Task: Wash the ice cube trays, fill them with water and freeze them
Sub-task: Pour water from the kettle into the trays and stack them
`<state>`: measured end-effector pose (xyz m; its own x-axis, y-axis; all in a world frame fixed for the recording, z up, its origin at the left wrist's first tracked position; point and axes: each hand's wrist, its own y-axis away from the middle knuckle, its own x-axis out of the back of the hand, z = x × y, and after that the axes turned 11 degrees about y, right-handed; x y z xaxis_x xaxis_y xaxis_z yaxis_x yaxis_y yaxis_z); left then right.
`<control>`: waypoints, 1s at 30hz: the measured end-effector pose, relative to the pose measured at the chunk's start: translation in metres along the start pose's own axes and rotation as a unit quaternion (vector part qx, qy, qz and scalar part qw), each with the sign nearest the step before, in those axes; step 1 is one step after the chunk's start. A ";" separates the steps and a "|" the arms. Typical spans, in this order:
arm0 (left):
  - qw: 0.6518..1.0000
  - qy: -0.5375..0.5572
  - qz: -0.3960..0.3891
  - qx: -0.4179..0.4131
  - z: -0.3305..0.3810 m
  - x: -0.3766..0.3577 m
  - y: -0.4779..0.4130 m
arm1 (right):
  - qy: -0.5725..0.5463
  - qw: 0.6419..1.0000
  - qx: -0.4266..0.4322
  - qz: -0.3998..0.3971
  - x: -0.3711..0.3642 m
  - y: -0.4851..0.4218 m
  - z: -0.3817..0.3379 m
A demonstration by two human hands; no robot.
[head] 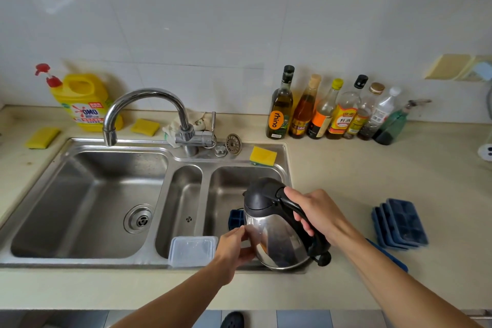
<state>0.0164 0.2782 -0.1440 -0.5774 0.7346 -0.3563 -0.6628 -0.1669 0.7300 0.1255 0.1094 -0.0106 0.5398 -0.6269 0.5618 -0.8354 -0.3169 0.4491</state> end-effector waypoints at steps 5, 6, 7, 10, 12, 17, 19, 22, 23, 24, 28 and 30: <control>1.000 -0.003 0.003 0.000 0.001 0.002 -0.001 | 0.002 1.000 -0.003 0.000 0.000 -0.002 -0.003; 1.000 -0.004 0.004 0.002 0.002 0.003 -0.001 | 0.002 1.000 -0.004 0.000 -0.001 -0.002 -0.004; 1.000 -0.004 0.005 0.003 0.002 0.003 -0.002 | 0.003 1.000 -0.005 0.000 -0.001 -0.002 -0.004; 1.000 0.006 0.017 0.010 0.002 0.004 -0.006 | 0.006 1.000 -0.006 0.002 -0.001 -0.002 -0.007; 0.999 0.014 0.028 0.016 0.000 0.005 -0.009 | 0.011 1.000 -0.006 0.003 -0.001 -0.002 -0.008; 0.999 0.017 0.035 0.027 -0.001 0.006 -0.016 | 0.014 1.000 -0.012 0.005 -0.001 -0.001 -0.008; 0.998 0.016 0.048 0.028 -0.002 0.007 -0.018 | 0.016 1.000 -0.013 0.006 -0.002 -0.001 -0.008; 0.998 0.012 0.055 0.026 -0.005 0.009 -0.021 | 0.015 1.000 -0.016 0.007 -0.001 0.000 -0.007; 0.998 0.014 0.057 0.027 -0.006 0.009 -0.021 | 0.013 1.000 -0.018 0.007 -0.001 0.000 -0.007; 0.998 0.017 0.058 0.028 -0.006 0.009 -0.022 | 0.012 1.000 -0.019 0.008 -0.001 0.001 -0.007; 0.998 0.019 0.055 0.026 -0.006 0.010 -0.023 | 0.012 1.000 -0.020 0.009 -0.001 0.002 -0.008; 0.998 0.020 0.056 0.026 -0.007 0.011 -0.022 | 0.011 1.000 -0.021 0.008 0.000 0.003 -0.008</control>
<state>0.0216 0.2850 -0.1681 -0.6666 0.6855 -0.2927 -0.5669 -0.2114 0.7962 0.1235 0.1141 -0.0041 0.5283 -0.6157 0.5847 -0.8395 -0.2757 0.4681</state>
